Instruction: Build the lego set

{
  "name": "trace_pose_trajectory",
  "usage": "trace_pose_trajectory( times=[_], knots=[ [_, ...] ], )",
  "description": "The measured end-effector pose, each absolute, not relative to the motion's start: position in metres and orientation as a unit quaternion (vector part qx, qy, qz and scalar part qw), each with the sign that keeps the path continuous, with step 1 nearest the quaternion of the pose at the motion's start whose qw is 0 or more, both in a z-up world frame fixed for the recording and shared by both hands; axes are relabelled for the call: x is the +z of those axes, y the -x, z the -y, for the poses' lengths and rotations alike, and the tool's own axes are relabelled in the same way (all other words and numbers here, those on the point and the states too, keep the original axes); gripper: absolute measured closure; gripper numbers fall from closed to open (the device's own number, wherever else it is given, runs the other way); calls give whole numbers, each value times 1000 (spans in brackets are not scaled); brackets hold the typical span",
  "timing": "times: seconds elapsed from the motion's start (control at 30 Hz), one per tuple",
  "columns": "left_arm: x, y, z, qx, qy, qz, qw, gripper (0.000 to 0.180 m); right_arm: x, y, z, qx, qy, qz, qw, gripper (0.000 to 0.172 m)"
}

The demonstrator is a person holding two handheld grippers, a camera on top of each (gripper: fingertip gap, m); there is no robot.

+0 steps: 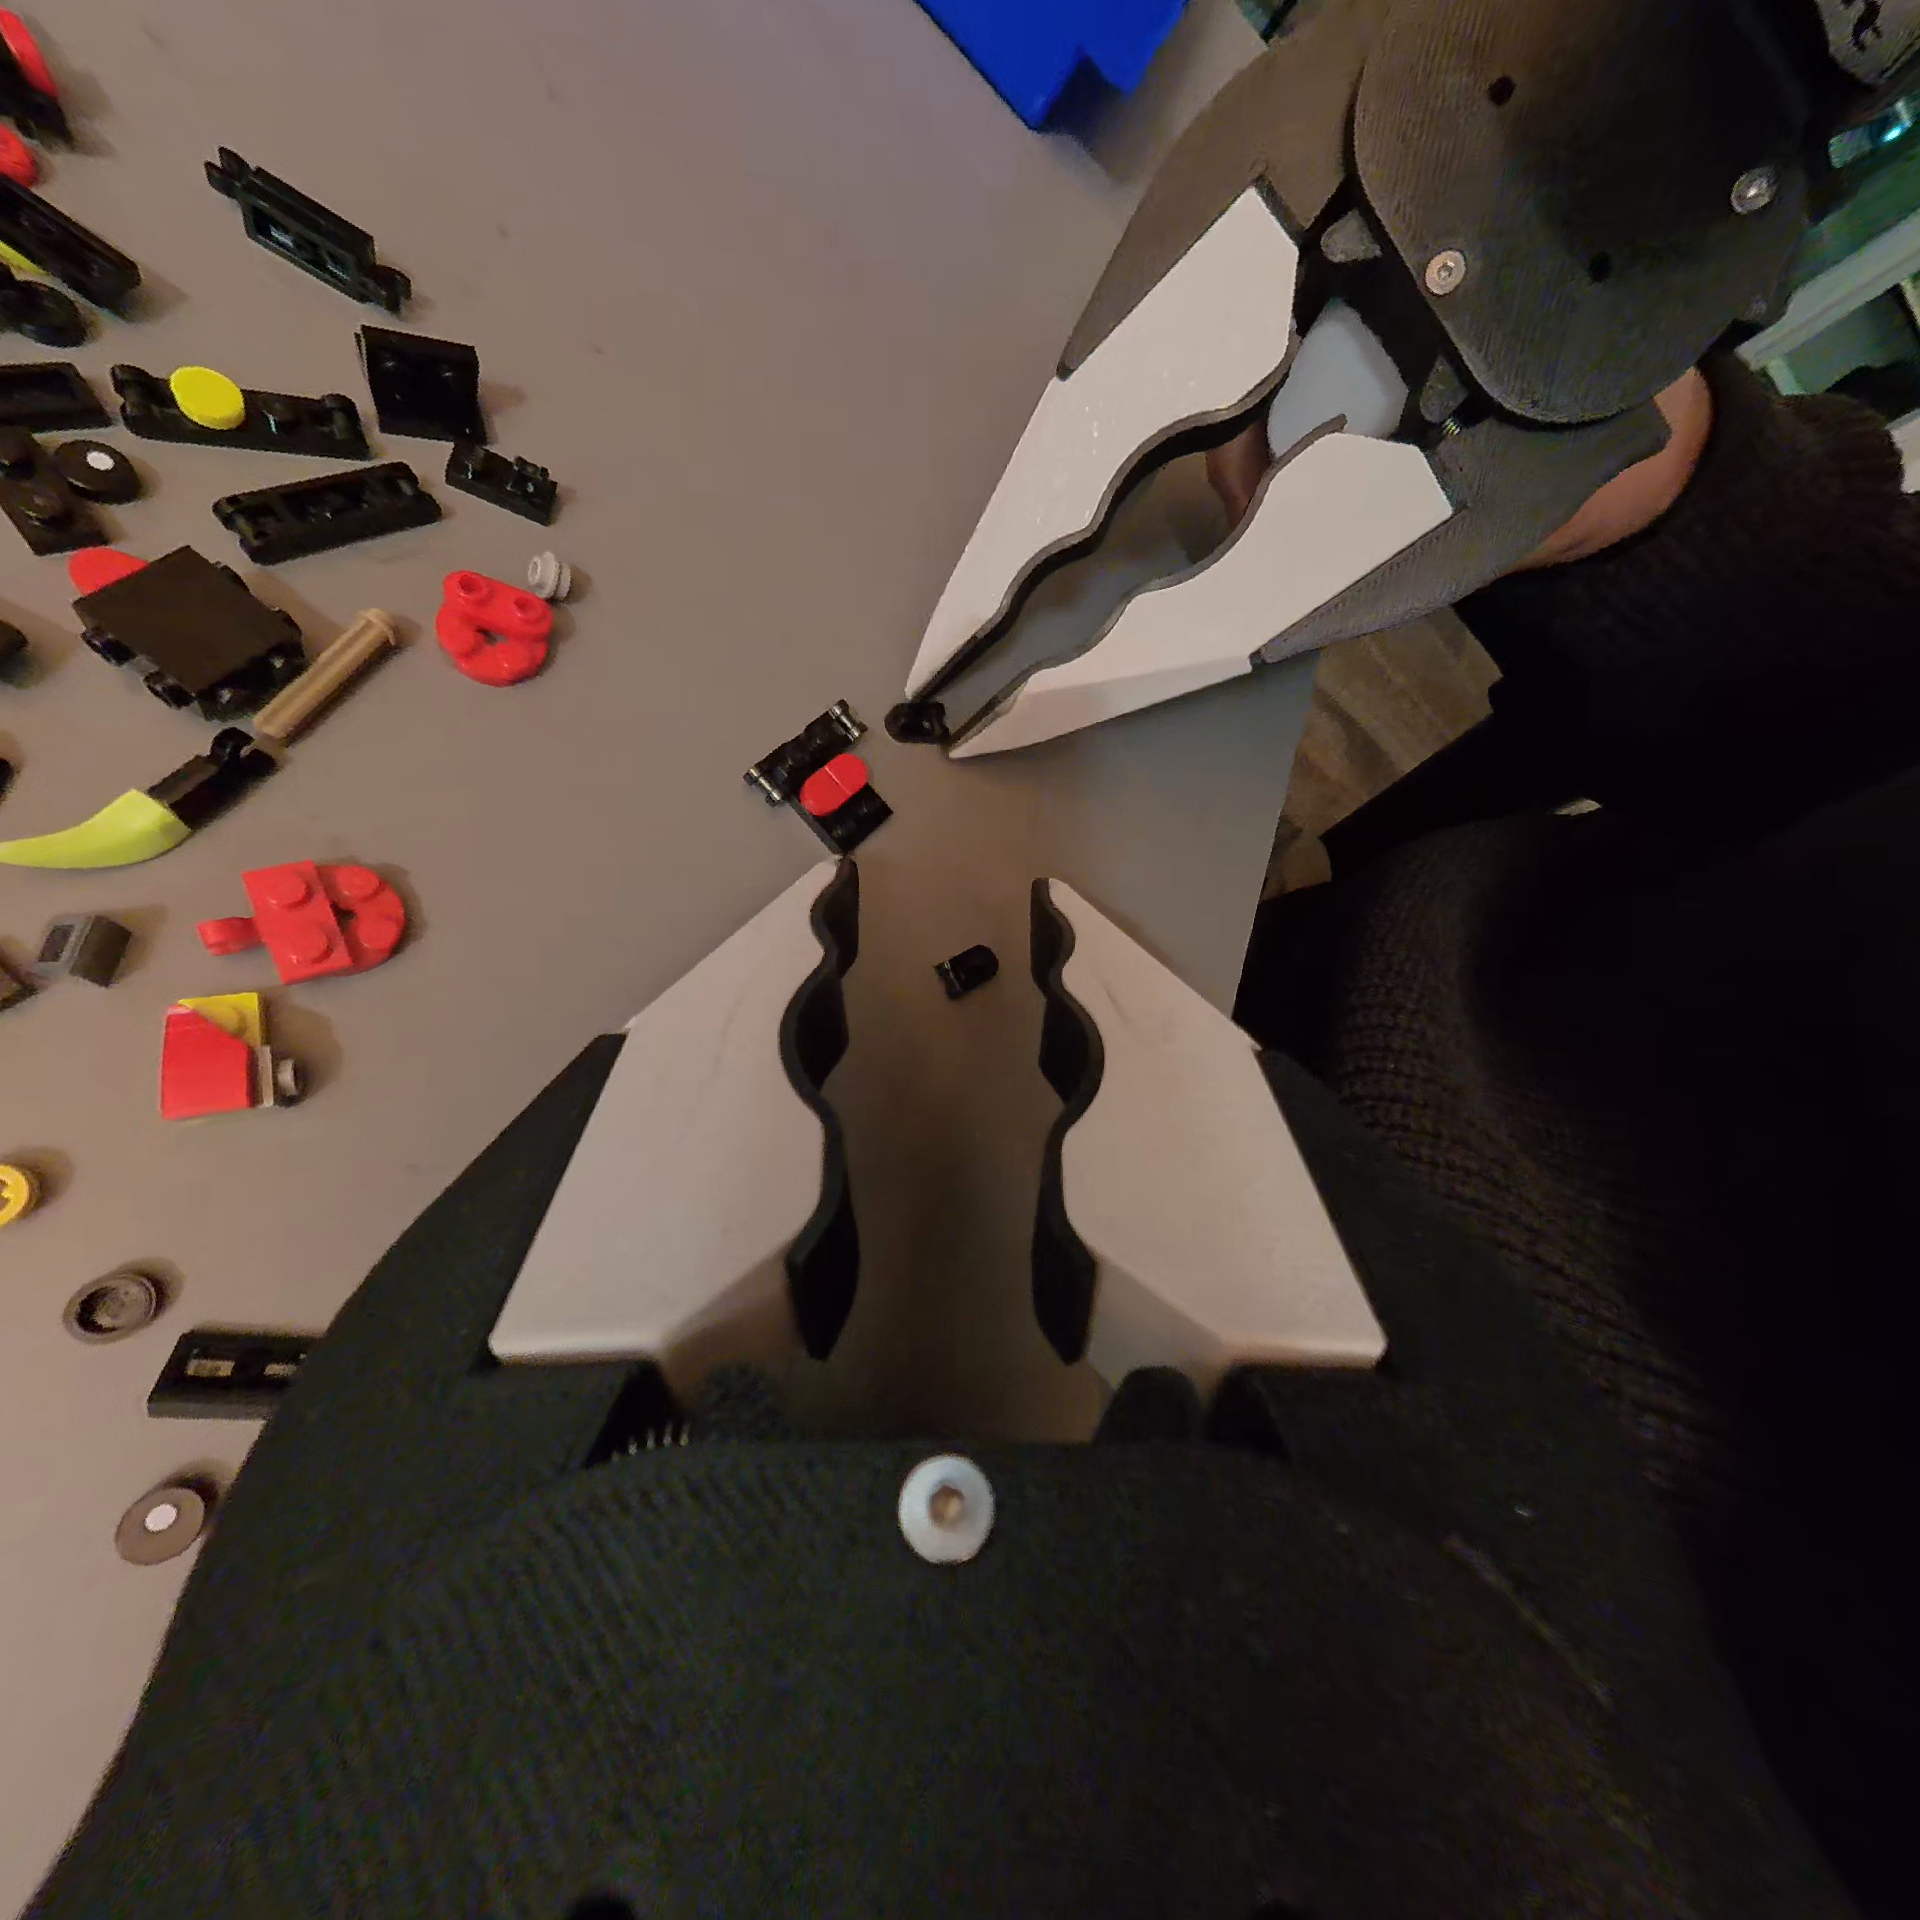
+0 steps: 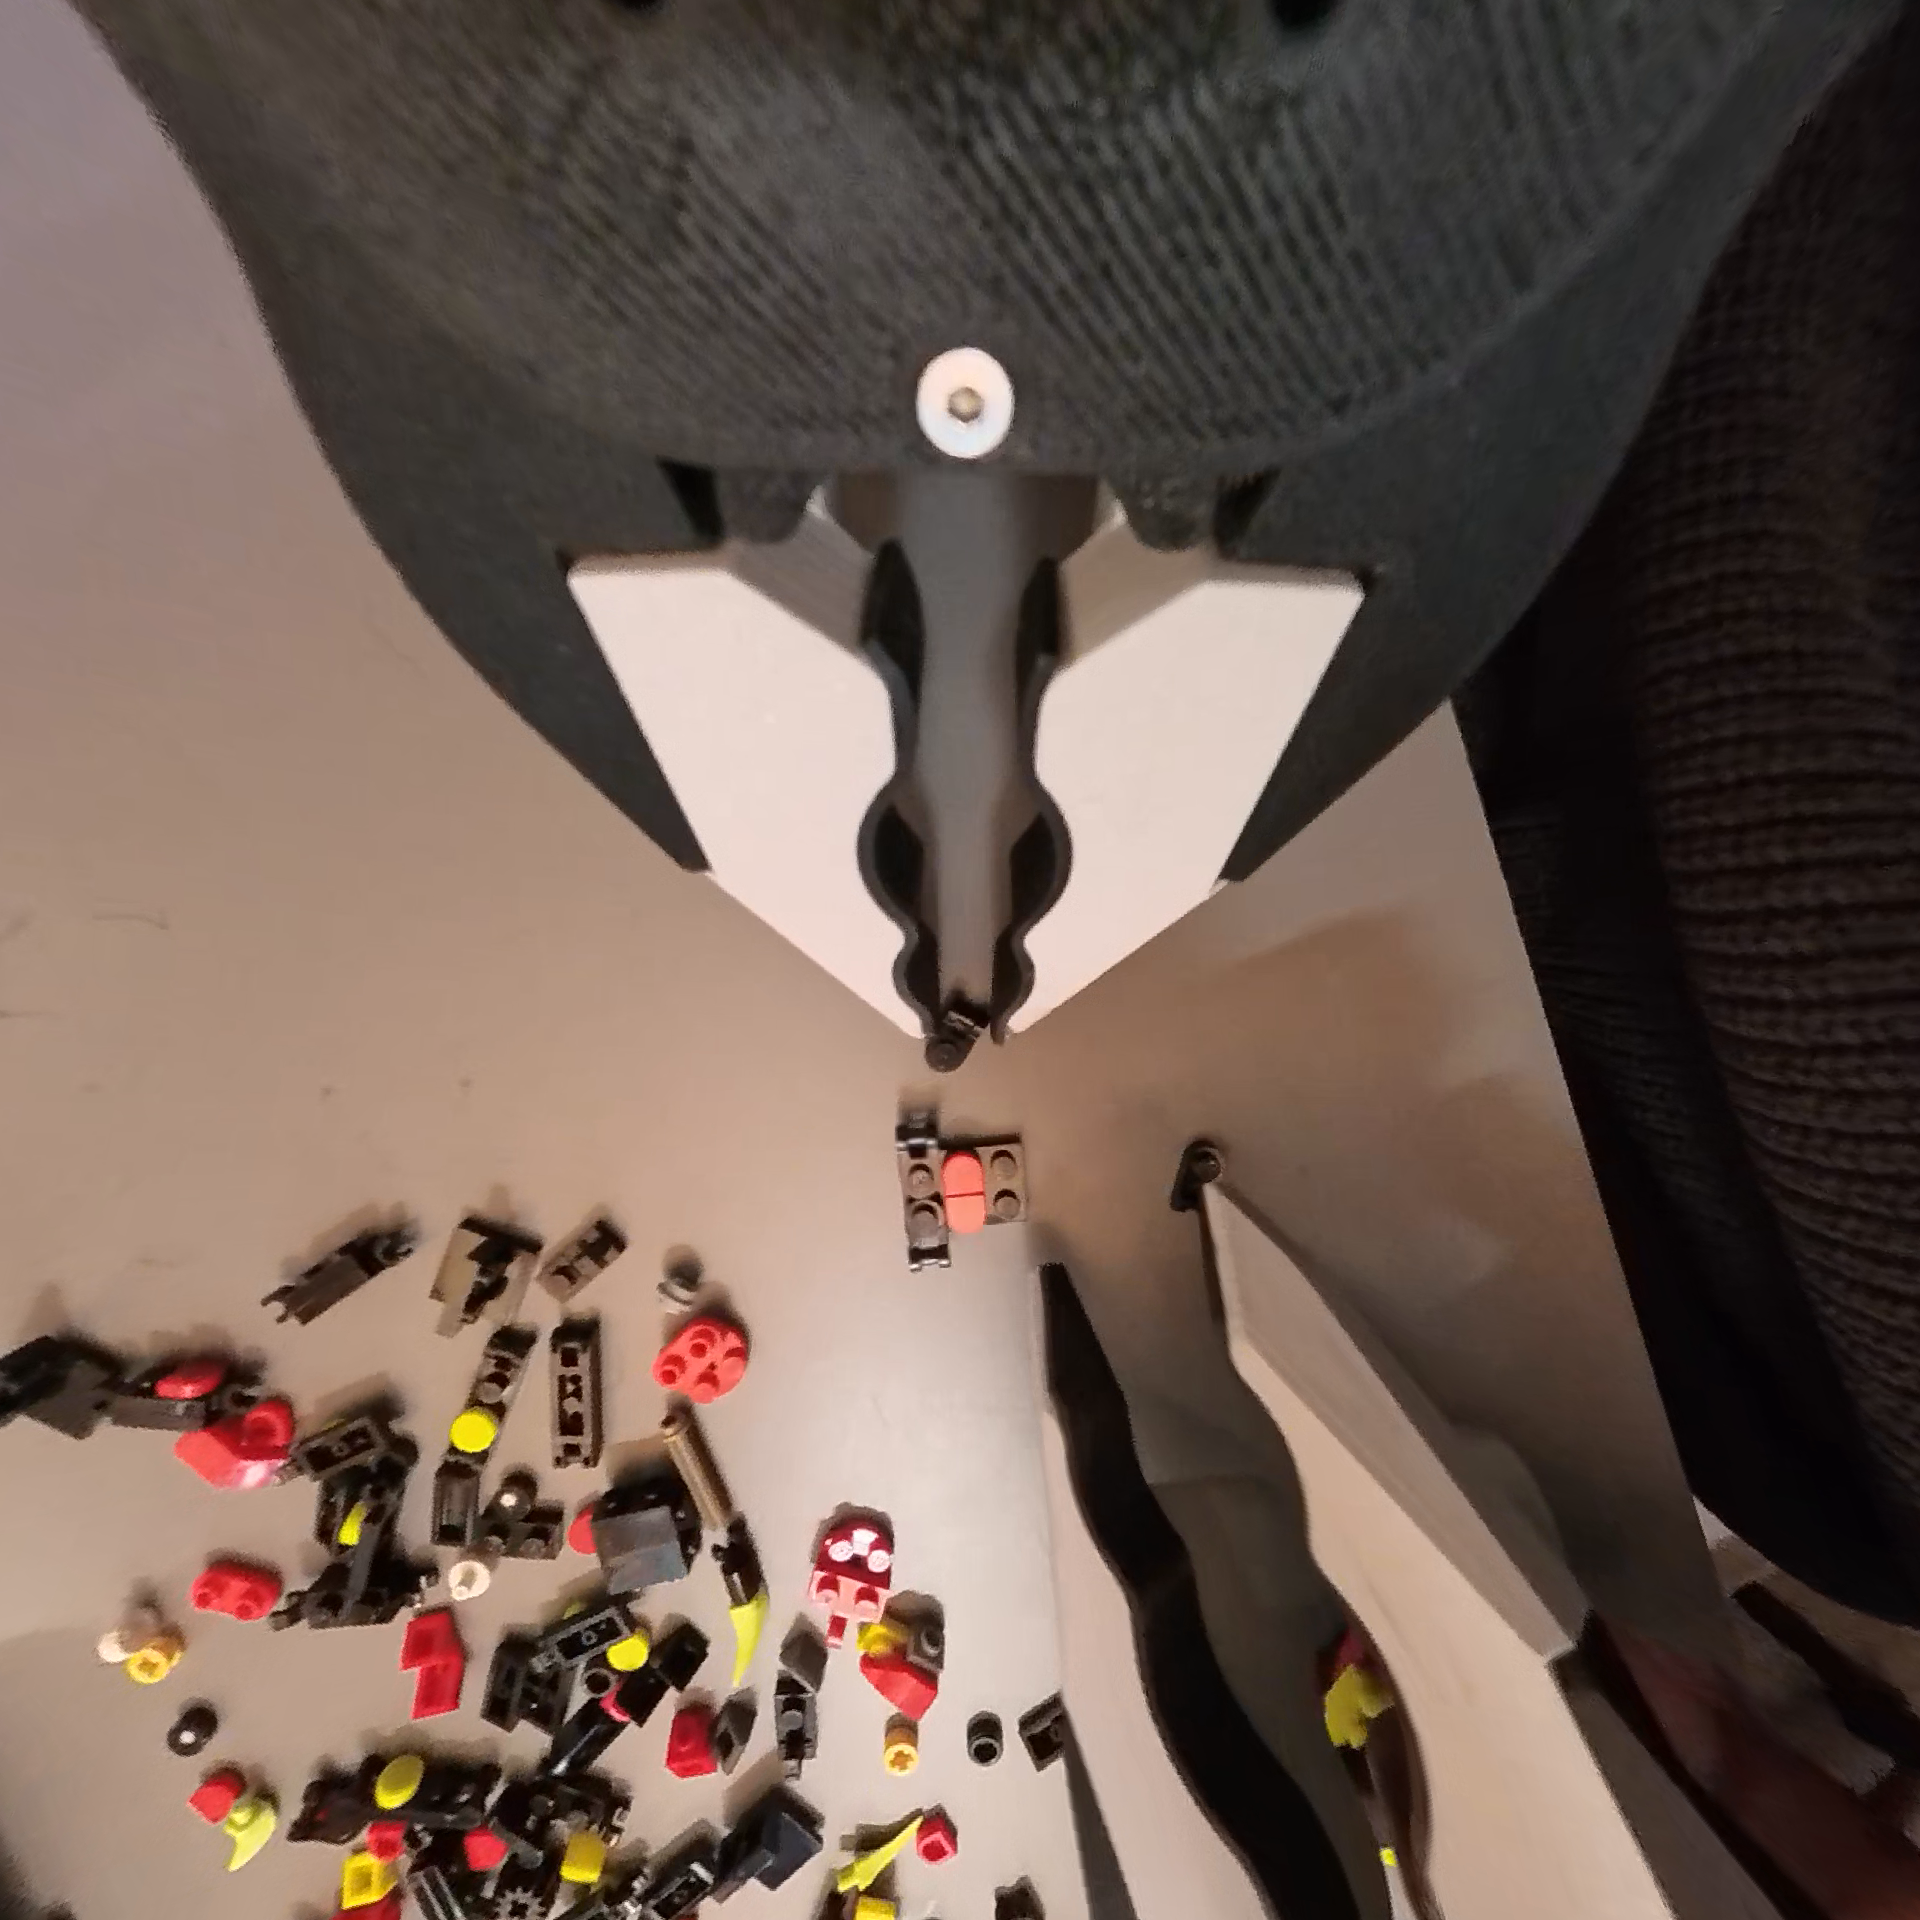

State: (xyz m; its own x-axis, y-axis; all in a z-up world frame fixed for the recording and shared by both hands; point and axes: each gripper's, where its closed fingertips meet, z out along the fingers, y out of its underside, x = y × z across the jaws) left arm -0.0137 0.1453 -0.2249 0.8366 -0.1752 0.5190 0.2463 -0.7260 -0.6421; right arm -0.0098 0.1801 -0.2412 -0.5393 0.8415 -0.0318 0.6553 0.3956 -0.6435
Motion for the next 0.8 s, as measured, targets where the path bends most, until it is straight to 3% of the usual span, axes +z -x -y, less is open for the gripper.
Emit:
trace_pose_trajectory(
  times=[0.8],
  knots=[
    [-231,13,-144,-284,890,23,357,146,-231,19,-192,301,483,801,189,152]
  ],
)
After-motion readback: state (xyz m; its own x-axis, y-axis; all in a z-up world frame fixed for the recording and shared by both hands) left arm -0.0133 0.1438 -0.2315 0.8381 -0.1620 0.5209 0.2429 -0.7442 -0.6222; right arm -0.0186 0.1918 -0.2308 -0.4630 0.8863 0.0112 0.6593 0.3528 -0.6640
